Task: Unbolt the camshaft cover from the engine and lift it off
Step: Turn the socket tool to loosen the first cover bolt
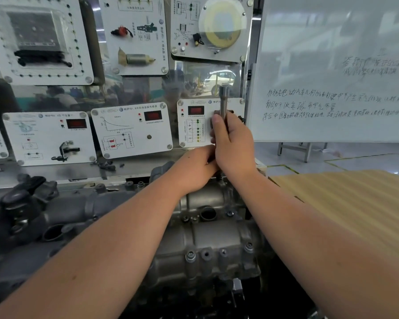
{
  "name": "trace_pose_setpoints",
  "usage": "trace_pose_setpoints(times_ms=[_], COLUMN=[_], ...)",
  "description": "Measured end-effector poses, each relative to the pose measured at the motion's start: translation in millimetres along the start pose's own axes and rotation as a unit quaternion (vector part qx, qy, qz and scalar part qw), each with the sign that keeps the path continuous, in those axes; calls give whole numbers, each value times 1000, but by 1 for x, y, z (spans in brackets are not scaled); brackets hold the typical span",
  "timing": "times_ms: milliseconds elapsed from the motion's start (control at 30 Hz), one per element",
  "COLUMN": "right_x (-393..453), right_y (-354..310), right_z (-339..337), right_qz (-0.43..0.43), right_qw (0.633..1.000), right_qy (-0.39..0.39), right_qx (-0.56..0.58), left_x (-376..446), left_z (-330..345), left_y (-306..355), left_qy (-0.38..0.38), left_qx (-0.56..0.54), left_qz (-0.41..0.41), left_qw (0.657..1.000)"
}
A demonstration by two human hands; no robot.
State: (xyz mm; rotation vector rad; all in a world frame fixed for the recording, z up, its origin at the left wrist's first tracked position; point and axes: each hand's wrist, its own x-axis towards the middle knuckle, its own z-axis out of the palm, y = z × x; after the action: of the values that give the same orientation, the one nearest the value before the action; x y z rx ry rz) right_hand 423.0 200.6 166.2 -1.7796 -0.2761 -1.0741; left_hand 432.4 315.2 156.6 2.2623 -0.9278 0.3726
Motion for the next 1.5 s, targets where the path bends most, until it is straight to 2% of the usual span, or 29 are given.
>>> trace_pose_setpoints(times_ms=[200, 433, 633, 767, 1000, 1167, 1300, 1500], right_x=[-2, -8, -11, -12, -15, -18, -18, -19], right_y=[2, -1, 0, -3, -5, -5, -6, -5], right_z=[-1, -8, -12, -13, -13, -14, -15, -19], right_qz=[7, -26, -10, -27, -36, -27, -42, -44], right_qw=[1000, 996, 996, 994, 990, 996, 994, 988], right_qy=[15, 5, 45, 28, -11, 10, 20, -3], right_qx=[-25, -82, -81, -107, -135, -88, -99, -148], left_x=[0, 1, 1, -1, -4, -1, -3, -7], left_z=[2, 2, 1, 4, 0, 2, 5, 2], left_y=[-3, -3, 0, 0, 0, 3, 5, 5], left_qy=[-5, 2, 19, 36, 7, 21, 22, 7], left_qx=[-40, -26, -52, -52, -55, -33, -40, -58], left_qz=[12, 20, 18, 10, 3, 1, -19, 1], left_qw=[999, 999, 998, 998, 998, 999, 999, 998])
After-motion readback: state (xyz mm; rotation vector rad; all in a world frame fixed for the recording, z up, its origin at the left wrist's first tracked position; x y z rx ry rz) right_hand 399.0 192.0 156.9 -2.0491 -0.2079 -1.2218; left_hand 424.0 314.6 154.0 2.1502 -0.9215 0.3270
